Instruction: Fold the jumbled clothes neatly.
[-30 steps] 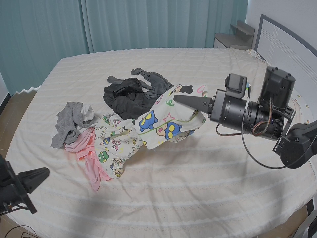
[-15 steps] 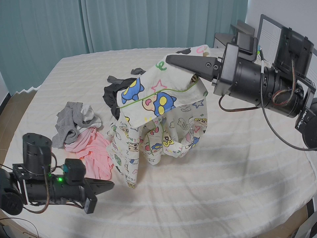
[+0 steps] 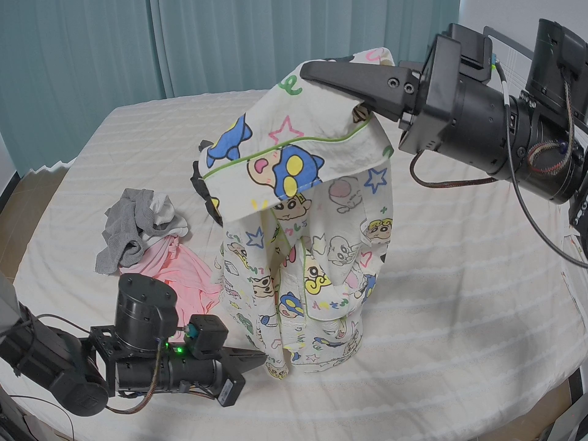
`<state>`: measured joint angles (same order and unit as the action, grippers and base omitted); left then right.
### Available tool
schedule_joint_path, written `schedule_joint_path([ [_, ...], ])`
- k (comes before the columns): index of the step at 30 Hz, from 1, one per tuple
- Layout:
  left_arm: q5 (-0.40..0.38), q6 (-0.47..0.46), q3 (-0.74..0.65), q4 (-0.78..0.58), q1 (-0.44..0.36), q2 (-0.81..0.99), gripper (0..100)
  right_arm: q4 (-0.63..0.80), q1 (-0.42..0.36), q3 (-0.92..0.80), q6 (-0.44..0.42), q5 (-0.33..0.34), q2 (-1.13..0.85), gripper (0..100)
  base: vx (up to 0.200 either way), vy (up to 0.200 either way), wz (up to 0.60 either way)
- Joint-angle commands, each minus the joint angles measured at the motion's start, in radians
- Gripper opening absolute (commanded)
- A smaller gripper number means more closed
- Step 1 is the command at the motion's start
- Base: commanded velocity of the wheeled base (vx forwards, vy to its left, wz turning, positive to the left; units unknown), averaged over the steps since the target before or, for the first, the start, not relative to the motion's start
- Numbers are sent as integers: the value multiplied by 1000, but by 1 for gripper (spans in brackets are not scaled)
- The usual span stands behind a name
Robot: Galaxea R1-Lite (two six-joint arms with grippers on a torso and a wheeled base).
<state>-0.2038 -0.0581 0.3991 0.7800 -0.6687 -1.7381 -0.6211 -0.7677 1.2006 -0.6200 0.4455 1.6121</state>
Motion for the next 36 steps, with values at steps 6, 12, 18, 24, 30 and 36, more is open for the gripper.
schedule_joint_path([
  [6, 159, 66, 13, 117, -86, -163, 0, 0, -1, 0, 0, -10, -3, 0, 0, 0, 0],
  [12, 202, 72, 38, 183, -92, -236, 0, -2, 1, -1, 0, -10, -3, 0, 0, 0, 0],
  [18, 238, 75, 70, 212, -101, -284, 0, -2, 1, 2, 0, -10, 2, 0, 0, 0, 0],
  [24, 258, 89, 84, 216, -121, -321, 0, -6, 5, 4, 0, -10, 8, 0, 0, 0, 0],
  [30, 273, 159, 112, 246, -157, -325, 0, -6, 5, 8, 0, -10, 8, 0, 0, 0, 0],
  [36, 300, 167, 119, 249, -158, -345, 0, -8, 4, 8, -7, -10, 3, 0, 0, 0, 0],
])
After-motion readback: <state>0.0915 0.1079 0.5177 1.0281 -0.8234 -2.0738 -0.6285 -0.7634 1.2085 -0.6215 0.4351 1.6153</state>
